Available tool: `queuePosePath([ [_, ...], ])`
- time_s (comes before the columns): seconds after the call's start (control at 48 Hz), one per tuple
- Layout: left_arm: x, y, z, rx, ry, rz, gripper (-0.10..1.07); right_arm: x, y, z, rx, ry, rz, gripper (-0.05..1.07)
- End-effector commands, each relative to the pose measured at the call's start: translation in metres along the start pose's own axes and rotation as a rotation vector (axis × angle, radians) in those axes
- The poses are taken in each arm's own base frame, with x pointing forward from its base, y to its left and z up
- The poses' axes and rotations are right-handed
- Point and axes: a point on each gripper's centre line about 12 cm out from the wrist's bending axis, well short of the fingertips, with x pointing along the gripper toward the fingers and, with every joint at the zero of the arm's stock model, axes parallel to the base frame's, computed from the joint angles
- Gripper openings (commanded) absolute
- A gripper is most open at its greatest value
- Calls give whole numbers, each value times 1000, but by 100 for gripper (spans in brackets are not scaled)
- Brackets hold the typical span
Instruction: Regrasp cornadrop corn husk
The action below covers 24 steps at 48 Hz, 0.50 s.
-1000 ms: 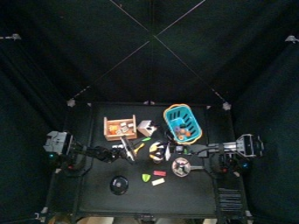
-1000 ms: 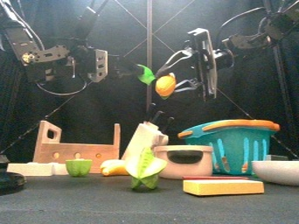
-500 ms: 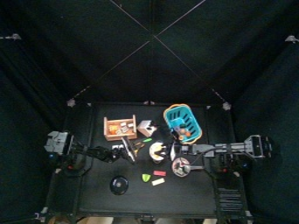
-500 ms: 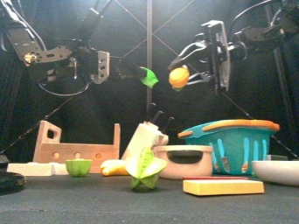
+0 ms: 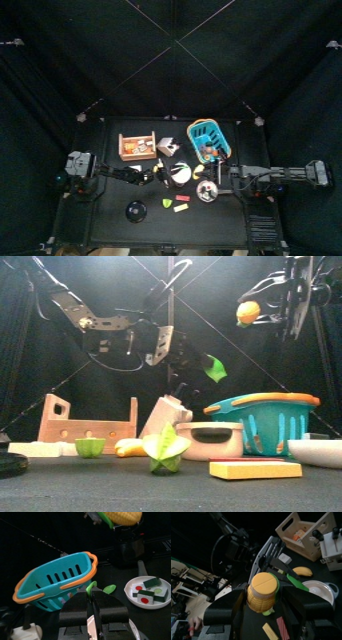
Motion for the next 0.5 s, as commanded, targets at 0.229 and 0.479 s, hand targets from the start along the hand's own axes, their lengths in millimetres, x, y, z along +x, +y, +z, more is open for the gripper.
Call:
queuePosePath([
  [0.229,44,3,10,-15,65,-64,33,0,-21,6,10,1,-120,63],
  [0.479,66,6,5,-28,116,-87,39,-1,-28,4,15,23,-161,63],
])
